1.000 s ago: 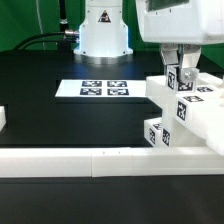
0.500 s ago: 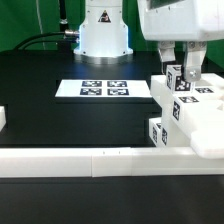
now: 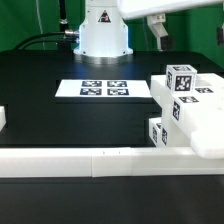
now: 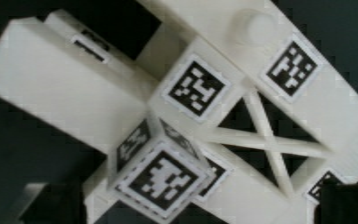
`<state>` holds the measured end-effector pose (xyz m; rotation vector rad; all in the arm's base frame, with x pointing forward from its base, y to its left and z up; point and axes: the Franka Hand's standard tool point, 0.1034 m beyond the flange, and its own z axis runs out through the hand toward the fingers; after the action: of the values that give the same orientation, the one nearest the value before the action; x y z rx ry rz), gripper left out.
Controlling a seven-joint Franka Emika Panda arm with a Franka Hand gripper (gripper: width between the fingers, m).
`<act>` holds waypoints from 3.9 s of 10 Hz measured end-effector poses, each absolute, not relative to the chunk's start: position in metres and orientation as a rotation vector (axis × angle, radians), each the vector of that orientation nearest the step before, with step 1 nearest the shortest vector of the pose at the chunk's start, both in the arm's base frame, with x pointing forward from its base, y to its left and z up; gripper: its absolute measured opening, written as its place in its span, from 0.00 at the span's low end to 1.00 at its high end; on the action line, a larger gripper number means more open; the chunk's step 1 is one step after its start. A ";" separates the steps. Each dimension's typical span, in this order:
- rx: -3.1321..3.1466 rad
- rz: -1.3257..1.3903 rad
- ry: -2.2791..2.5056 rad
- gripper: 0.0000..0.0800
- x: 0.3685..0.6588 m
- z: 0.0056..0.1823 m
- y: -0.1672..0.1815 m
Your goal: Assemble chair
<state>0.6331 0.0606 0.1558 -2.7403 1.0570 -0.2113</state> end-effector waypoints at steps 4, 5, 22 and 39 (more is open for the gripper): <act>-2.855 -0.235 0.770 0.81 0.633 0.152 0.060; -2.921 -0.235 0.676 0.81 0.630 0.152 0.070; -3.051 -0.402 -0.159 0.81 0.564 0.123 0.080; -3.064 0.237 0.026 0.81 0.443 0.042 0.122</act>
Offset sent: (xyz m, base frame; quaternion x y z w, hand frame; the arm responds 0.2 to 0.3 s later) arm 0.0000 0.0000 0.0000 0.0000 0.0000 -0.1296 0.9916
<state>0.4429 0.1225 0.0417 -3.0640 0.0264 0.2366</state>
